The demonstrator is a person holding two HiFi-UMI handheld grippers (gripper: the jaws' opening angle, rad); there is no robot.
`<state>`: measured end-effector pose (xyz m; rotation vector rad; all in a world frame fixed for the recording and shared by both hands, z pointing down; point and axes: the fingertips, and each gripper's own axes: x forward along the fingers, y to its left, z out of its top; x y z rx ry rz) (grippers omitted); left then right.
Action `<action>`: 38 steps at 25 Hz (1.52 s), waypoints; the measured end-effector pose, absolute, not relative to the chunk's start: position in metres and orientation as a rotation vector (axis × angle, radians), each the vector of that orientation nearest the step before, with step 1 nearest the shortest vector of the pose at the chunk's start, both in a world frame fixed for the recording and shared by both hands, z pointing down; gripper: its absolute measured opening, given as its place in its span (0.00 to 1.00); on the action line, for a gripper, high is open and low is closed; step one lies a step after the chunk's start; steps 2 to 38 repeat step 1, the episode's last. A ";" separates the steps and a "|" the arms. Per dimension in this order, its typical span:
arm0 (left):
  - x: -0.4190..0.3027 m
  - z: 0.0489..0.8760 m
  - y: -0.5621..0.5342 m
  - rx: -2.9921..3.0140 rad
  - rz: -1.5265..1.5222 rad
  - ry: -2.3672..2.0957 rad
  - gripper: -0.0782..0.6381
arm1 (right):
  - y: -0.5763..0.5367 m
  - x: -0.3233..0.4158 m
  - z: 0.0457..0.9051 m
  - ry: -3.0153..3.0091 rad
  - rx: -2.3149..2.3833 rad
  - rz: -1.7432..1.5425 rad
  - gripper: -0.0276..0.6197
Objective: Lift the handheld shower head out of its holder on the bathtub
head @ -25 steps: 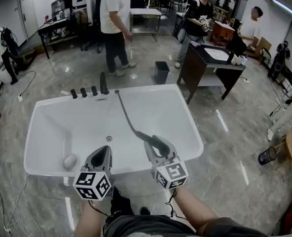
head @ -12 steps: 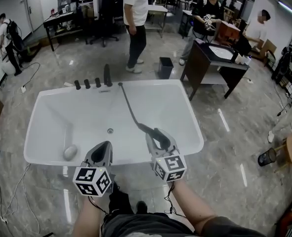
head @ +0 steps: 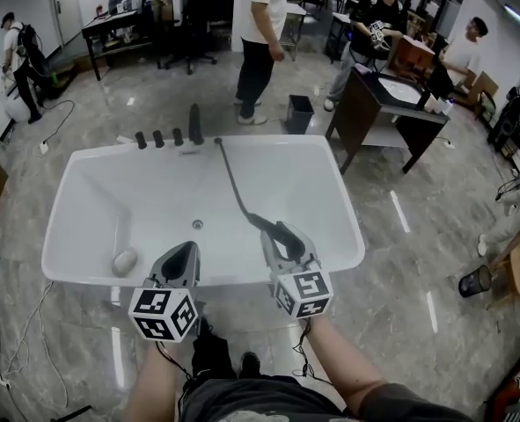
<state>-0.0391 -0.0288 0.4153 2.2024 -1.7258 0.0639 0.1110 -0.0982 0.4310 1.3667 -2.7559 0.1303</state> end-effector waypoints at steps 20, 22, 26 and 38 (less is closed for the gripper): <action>-0.039 0.415 -0.030 2.202 0.064 -1.725 0.13 | -0.099 0.111 0.431 -2.753 1.365 0.127 0.26; -0.039 0.415 -0.030 2.202 0.064 -1.725 0.13 | -0.099 0.111 0.431 -2.753 1.365 0.127 0.26; -0.039 0.415 -0.030 2.202 0.064 -1.725 0.13 | -0.099 0.111 0.431 -2.753 1.365 0.127 0.26; -0.039 0.415 -0.030 2.202 0.064 -1.725 0.13 | -0.099 0.111 0.431 -2.753 1.365 0.127 0.26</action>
